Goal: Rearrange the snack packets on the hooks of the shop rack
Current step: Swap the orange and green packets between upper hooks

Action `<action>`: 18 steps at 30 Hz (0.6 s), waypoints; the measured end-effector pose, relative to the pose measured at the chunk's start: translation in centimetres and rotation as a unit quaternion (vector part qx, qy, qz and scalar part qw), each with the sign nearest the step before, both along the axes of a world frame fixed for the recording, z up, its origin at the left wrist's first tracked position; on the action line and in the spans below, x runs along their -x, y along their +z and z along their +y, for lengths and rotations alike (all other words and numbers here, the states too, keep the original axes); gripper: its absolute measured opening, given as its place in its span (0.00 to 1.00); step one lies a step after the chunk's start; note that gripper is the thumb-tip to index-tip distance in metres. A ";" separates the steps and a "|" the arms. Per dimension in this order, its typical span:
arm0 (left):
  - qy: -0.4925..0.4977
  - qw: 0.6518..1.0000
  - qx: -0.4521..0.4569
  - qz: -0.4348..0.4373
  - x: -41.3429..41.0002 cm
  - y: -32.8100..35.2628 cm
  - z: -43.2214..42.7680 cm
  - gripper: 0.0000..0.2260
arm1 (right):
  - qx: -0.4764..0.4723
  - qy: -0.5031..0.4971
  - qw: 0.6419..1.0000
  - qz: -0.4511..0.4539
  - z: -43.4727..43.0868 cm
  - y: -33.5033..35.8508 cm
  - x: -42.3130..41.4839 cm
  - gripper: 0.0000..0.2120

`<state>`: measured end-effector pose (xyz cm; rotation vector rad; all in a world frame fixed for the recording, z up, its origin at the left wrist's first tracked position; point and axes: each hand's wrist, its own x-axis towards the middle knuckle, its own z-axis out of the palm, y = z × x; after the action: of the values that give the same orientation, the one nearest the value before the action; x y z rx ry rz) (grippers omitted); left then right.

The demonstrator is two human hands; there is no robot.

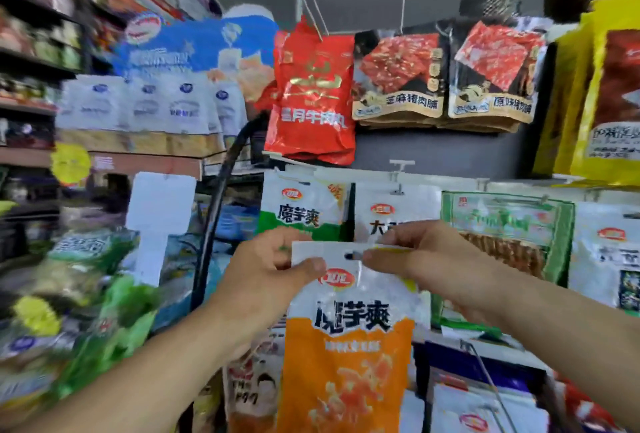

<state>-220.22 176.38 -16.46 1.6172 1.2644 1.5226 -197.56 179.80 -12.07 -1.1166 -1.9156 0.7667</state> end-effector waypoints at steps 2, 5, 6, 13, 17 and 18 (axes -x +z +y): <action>0.010 1.000 -0.003 0.005 1.3 0.0 0.5 0.12 | -0.010 0.006 1.000 0.001 0.4 0.0 1.3 0.20; 0.008 1.000 0.000 -0.020 2.2 0.4 1.3 0.29 | -0.016 0.001 0.999 0.030 0.8 0.3 2.1 0.14; 0.012 1.000 0.007 -0.022 2.3 0.5 1.5 0.31 | -0.016 0.003 0.999 0.038 1.1 0.3 2.2 0.13; -0.024 0.998 0.048 0.022 0.9 -1.8 2.8 0.10 | -0.034 -0.015 0.996 0.085 2.5 -1.4 1.3 0.17; -0.017 0.999 0.036 0.028 1.0 -2.7 2.9 0.08 | -0.097 -0.113 0.987 0.064 4.1 -1.5 -1.2 0.22; -0.007 0.999 0.034 0.024 1.1 -2.8 2.9 0.07 | -0.104 -0.136 0.983 0.058 4.6 -1.7 -1.9 0.22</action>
<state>-221.37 179.29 -19.25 1.6228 1.3147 1.4250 -195.69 184.41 -13.75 -1.1456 -1.6592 0.4586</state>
